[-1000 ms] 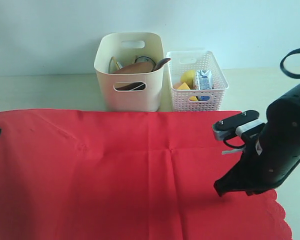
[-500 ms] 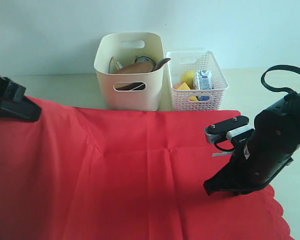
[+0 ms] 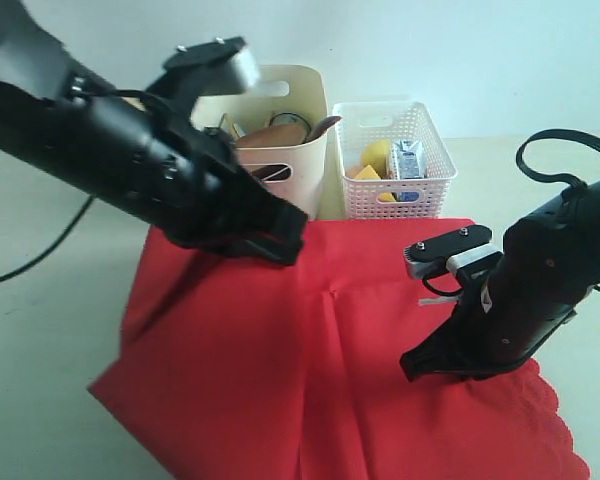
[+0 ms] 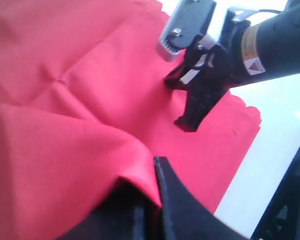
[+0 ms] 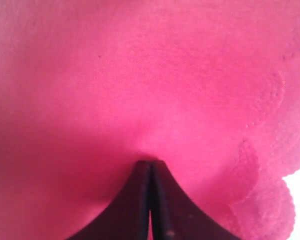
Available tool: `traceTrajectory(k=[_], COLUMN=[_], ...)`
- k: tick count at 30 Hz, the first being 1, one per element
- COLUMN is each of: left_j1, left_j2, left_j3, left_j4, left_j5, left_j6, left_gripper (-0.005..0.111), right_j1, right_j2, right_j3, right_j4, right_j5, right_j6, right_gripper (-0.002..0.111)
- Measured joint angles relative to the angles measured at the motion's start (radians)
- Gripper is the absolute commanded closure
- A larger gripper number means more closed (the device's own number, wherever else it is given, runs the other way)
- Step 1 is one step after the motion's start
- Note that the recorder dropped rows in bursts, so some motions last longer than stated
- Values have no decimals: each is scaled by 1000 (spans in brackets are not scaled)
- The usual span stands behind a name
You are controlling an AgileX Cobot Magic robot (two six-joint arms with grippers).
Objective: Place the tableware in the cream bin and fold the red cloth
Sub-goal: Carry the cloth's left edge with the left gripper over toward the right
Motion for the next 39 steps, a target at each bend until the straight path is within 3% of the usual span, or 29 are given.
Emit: traceTrajectory(k=[7, 16, 21, 24, 25, 26, 35, 39], left_j1=[-141, -221, -244, -258, -264, -156, -116, -91], left_j2=[192, 375, 402, 410, 411, 500, 502, 502], left_j3=[-115, -205, -221, -223, -225, -178, -264, -275], left_j4=[-49, -162, -201, -223, -234, -495, -900, -1020], left_j5=[-101, -231, -276, -288, -293, -323, -323, -317], left_j6=[-2, 2, 4, 10, 12, 299, 671, 760], left_gripper=[107, 107, 107, 107, 10, 10, 10, 10], right_j1=[0, -2, -4, -5, -5, 0, 0, 0], right_j2=[0, 6, -21, -50, -67, -276, -280, -280], right_j3=[0, -2, 0, 0, 0, -23, -27, -27], right_j4=[37, 81, -2, -97, -139, -155, -157, -151], right_j5=[-10, -23, 1, 116, 163, 599, 605, 605], right_j6=[-55, -107, 0, 92, 124, -22, -16, -20], right_gripper=[108, 108, 108, 108, 108, 108, 108, 108])
